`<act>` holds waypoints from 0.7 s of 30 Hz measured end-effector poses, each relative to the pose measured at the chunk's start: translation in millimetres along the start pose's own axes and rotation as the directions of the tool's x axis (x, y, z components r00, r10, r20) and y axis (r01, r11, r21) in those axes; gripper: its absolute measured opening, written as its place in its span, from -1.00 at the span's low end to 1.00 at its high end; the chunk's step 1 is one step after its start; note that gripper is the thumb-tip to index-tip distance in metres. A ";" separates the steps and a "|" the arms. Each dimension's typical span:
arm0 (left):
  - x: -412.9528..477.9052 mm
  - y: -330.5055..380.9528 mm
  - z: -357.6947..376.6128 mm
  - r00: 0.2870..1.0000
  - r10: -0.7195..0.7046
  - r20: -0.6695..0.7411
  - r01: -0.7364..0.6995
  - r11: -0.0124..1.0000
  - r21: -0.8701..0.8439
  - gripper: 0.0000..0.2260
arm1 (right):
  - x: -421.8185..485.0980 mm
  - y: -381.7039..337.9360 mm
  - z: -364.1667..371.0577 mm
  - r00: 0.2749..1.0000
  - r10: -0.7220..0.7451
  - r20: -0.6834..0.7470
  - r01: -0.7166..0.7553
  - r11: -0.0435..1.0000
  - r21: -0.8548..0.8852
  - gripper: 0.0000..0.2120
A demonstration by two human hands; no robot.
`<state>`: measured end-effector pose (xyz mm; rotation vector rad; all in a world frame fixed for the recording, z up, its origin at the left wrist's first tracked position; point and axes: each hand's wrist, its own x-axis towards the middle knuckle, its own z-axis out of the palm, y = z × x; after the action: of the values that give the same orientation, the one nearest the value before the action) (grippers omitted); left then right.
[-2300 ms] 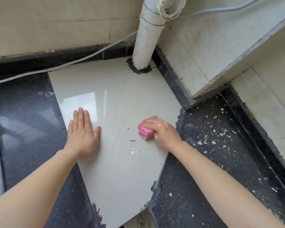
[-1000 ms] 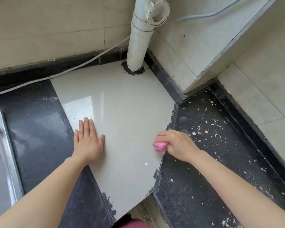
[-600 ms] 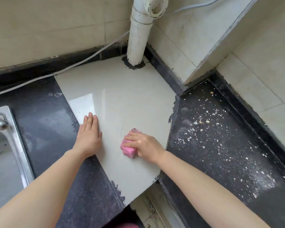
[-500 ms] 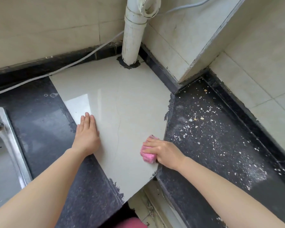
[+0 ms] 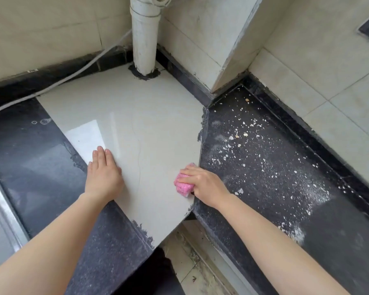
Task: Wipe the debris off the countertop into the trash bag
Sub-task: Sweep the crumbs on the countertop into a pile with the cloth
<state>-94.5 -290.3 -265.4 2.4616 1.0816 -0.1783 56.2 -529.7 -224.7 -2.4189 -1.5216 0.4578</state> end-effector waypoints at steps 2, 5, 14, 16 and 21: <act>-1.7 0.1 -0.1 1.000 0.001 -0.012 -0.001 1.000 0.008 -0.46 | -27.5 19.1 6.1 0.998 -0.031 -0.056 0.029 0.999 -0.030 -0.58; -7.7 11.1 1.5 0.998 -0.054 -0.020 0.053 0.998 -0.040 -0.45 | -83.1 52.0 -3.1 0.998 0.044 0.050 -0.039 0.995 -0.094 -0.49; -31.5 122.0 45.6 0.980 0.190 -0.056 -0.195 0.974 -0.111 -0.42 | -15.1 70.0 -97.9 0.961 0.253 0.116 -0.256 0.967 0.014 -0.55; -29.7 142.8 58.9 0.980 0.191 -0.056 -0.197 0.973 -0.121 -0.45 | 34.0 67.4 -93.2 0.981 0.196 0.004 -0.196 0.979 0.055 -0.53; -26.7 148.7 82.4 0.968 0.162 -0.192 -0.178 0.982 -0.067 -0.40 | 83.7 76.7 -44.0 1.000 0.024 -0.005 -0.024 1.000 0.005 -0.52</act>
<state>0.0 -433.4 -280.1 2.5177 0.9235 0.1506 170.8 -488.3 -223.5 -2.4353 -1.4898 0.4592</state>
